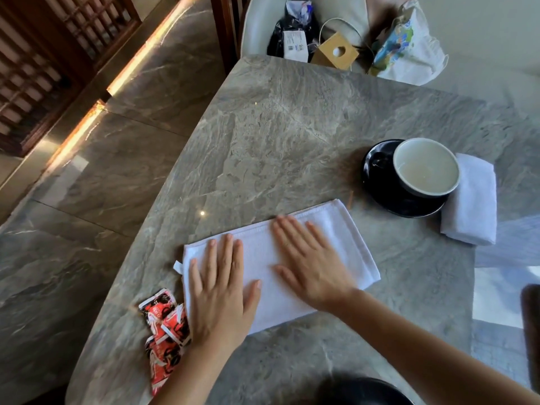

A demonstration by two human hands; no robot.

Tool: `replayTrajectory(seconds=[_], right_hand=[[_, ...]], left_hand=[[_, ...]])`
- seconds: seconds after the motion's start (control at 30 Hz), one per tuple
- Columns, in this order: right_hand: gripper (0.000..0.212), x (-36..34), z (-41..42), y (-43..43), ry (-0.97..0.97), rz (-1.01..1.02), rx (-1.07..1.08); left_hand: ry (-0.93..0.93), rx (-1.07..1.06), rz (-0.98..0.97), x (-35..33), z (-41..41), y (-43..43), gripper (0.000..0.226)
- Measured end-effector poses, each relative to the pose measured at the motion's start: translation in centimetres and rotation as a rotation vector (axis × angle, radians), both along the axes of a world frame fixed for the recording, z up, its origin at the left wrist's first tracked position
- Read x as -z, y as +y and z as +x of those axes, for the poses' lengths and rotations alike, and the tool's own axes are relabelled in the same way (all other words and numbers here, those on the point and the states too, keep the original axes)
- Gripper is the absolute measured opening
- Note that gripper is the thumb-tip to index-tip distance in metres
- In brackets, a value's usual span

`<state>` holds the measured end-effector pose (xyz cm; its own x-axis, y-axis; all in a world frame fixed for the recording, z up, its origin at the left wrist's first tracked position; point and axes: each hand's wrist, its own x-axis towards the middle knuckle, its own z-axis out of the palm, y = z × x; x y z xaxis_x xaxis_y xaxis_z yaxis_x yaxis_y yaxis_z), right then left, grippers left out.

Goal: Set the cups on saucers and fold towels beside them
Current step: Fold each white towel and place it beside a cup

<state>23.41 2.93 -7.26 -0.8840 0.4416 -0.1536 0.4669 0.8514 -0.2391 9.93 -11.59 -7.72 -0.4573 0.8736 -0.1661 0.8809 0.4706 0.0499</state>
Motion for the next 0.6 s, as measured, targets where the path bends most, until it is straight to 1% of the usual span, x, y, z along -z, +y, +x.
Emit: replayTrajectory(seconds=[0.1,0.2,0.4,0.47,0.53,0.6], right_hand=[[0.069,-0.2,2.9,3.3,-0.028,0.044,0.064],[0.069,0.0,4.2,5.0,-0.023,0.028,0.094],[0.068,0.0,4.4,5.0,-0.022,0.017,0.111],[0.068,-0.8,4.0,4.8,-0.068,0.026,0.135],[0.068,-2.0,3.1,3.9,-0.127,0.08,0.14],[0.067,-3.7,2.3,1.6,-0.096,0.064,0.131]], left_hand=[[0.026,-0.003,-0.013,0.2,0.2,0.0,0.069],[0.031,0.01,-0.022,0.1,0.3,0.0,0.069],[0.033,0.003,-0.027,0.0,0.4,0.0,0.069],[0.026,-0.002,-0.016,0.1,0.4,0.0,0.069],[0.024,-0.014,-0.012,0.0,0.4,0.0,0.068],[0.018,-0.018,-0.014,-0.1,0.5,0.2,0.069]])
